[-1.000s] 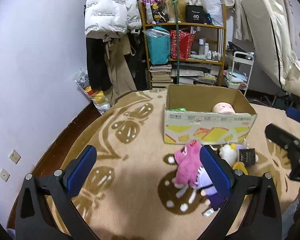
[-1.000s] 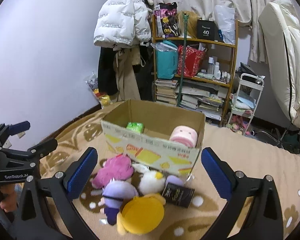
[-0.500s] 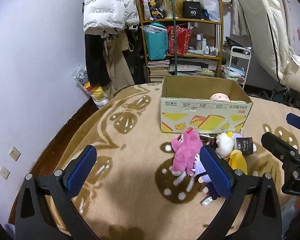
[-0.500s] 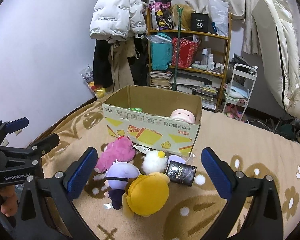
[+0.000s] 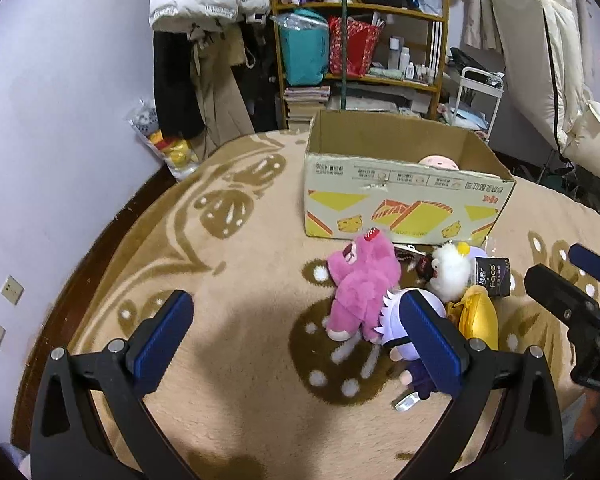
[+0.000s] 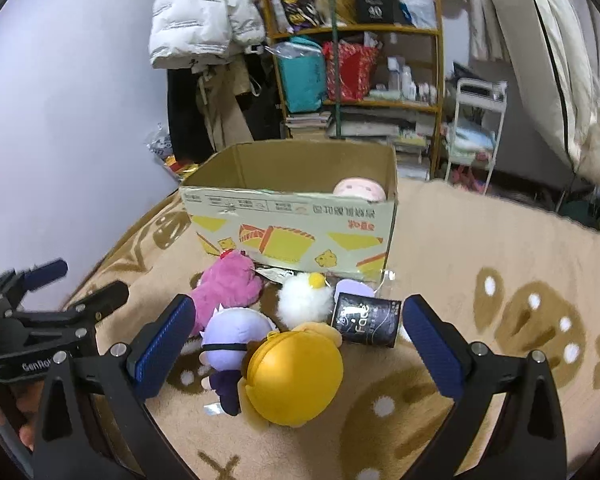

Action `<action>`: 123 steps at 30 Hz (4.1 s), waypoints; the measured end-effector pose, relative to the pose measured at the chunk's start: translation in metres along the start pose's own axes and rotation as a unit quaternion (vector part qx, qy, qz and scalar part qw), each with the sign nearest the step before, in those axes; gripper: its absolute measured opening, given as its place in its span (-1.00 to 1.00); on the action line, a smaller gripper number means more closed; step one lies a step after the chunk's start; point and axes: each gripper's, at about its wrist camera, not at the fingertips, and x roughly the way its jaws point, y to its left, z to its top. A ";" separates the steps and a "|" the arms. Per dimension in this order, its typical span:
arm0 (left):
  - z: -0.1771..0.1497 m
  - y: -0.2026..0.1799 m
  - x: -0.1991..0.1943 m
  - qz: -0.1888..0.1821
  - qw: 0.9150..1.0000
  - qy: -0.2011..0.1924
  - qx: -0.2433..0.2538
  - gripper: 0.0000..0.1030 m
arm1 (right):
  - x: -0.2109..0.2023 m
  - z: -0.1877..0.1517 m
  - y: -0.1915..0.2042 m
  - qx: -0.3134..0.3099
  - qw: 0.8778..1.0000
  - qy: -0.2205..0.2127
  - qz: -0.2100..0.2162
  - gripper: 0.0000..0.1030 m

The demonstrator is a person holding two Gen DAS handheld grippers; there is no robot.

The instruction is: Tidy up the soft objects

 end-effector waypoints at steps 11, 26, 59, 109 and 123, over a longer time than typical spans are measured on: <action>-0.003 -0.011 0.037 -0.002 0.999 0.045 0.002 0.97 | 0.029 -0.007 -0.023 0.064 0.997 0.051 0.011 1.00; -0.012 -0.033 0.067 -0.031 0.995 0.087 0.035 0.97 | 0.071 -0.016 -0.025 0.090 0.990 0.112 0.014 1.00; -0.028 -0.067 0.080 -0.062 0.988 0.118 0.083 0.97 | 0.099 -0.037 -0.037 0.155 0.971 0.175 0.060 0.68; -0.044 -0.100 0.088 -0.094 0.976 0.165 0.101 -0.23 | 0.087 -0.025 -0.035 0.110 0.982 0.152 0.000 0.48; -0.034 -0.089 0.058 -0.070 0.989 0.087 0.099 -0.28 | 0.067 -0.018 -0.034 0.105 0.988 0.115 0.005 0.47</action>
